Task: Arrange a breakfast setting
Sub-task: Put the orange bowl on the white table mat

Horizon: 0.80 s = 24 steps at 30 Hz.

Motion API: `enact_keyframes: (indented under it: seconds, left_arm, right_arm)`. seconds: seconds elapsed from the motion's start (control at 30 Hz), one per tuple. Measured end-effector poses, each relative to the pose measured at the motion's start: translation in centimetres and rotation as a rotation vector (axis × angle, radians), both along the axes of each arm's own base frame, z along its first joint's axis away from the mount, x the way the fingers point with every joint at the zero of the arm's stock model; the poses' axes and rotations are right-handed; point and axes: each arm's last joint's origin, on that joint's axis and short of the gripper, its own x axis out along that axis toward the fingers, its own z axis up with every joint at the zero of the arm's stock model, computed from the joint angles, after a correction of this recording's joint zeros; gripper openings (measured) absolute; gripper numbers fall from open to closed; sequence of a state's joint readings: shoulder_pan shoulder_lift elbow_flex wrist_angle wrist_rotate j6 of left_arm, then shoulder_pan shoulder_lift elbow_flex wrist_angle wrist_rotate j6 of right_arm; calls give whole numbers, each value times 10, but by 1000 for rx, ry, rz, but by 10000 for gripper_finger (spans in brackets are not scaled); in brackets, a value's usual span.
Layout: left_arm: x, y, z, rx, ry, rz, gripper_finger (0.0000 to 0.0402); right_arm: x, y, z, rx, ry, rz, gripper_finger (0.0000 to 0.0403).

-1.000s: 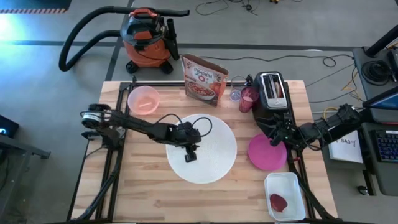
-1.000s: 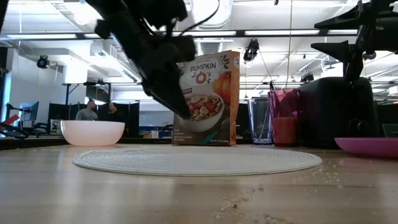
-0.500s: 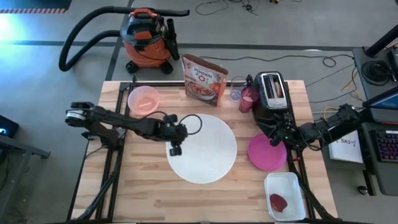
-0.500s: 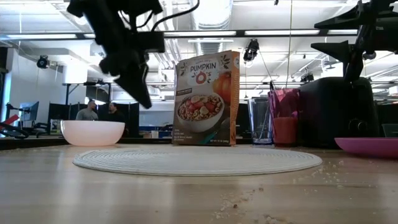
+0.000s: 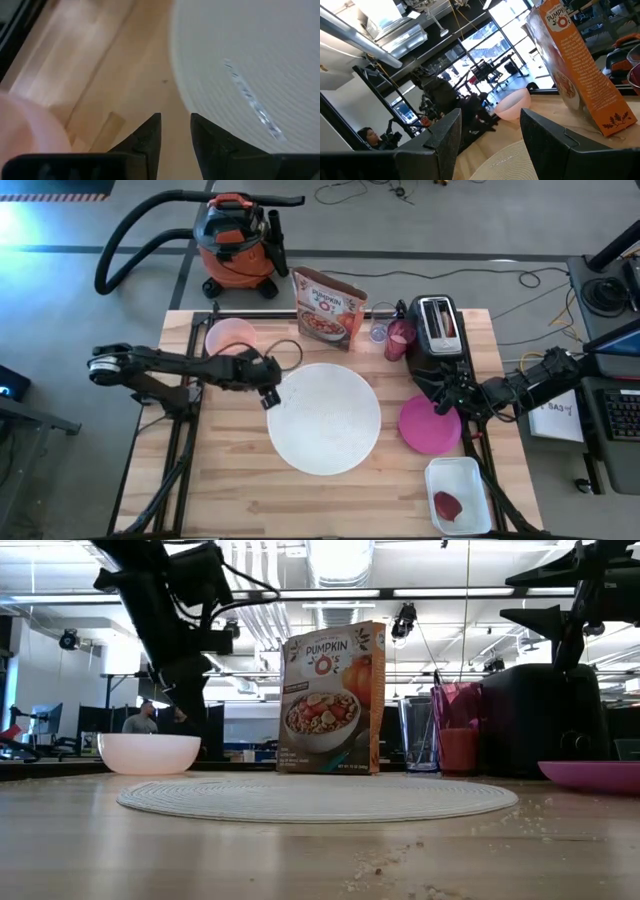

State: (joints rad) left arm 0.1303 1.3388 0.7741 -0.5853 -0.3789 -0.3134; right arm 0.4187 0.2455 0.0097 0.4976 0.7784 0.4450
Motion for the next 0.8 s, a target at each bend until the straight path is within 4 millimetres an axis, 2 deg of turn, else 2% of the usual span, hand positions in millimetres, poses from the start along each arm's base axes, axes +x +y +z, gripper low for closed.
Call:
enact_keyframes:
  seconds: [0.17, 0.43, 0.8]
  left_arm:
    - [-12, 19, 3, -11, -35, 141, 136]
    - [-26, 39, 9, 42, -5, 232, 223]
    - [-52, 65, 3, 43, 124, 382, 231]
  right_arm:
    - [0, 0, 0, 0, 0, 0, 192]
    - [0, 0, 0, 0, 0, 0, 192]
    - [0, 0, 0, 0, -1, 0, 192]
